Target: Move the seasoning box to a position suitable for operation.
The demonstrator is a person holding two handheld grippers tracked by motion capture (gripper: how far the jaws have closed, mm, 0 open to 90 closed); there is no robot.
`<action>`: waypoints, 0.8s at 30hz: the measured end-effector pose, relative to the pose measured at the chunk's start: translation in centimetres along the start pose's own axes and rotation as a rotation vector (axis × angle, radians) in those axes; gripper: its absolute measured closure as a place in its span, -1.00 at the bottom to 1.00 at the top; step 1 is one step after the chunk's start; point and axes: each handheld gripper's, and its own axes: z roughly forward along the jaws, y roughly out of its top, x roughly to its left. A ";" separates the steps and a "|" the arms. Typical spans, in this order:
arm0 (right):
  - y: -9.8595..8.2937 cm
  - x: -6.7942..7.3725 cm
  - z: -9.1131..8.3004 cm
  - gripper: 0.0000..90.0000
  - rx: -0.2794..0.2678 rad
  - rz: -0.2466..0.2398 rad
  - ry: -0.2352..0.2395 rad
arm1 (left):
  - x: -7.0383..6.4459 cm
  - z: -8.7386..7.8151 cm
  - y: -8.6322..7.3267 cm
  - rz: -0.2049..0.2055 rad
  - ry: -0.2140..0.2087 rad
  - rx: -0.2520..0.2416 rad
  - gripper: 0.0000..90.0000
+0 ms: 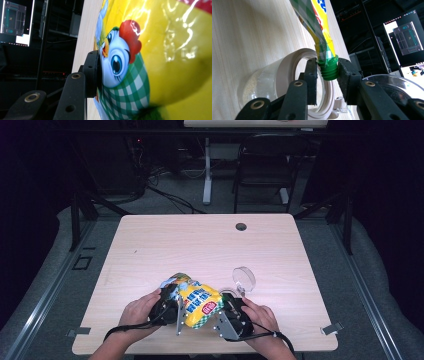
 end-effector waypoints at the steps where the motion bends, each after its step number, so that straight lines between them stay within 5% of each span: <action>1: 0.0 0.0 0.0 0.56 0.004 0.000 0.002 | 0.0 0.0 0.0 0.002 0.006 0.001 0.39; 24: 0.1 0.4 0.2 0.57 0.005 0.011 0.003 | 0.3 -0.3 0.4 0.104 0.084 0.022 0.39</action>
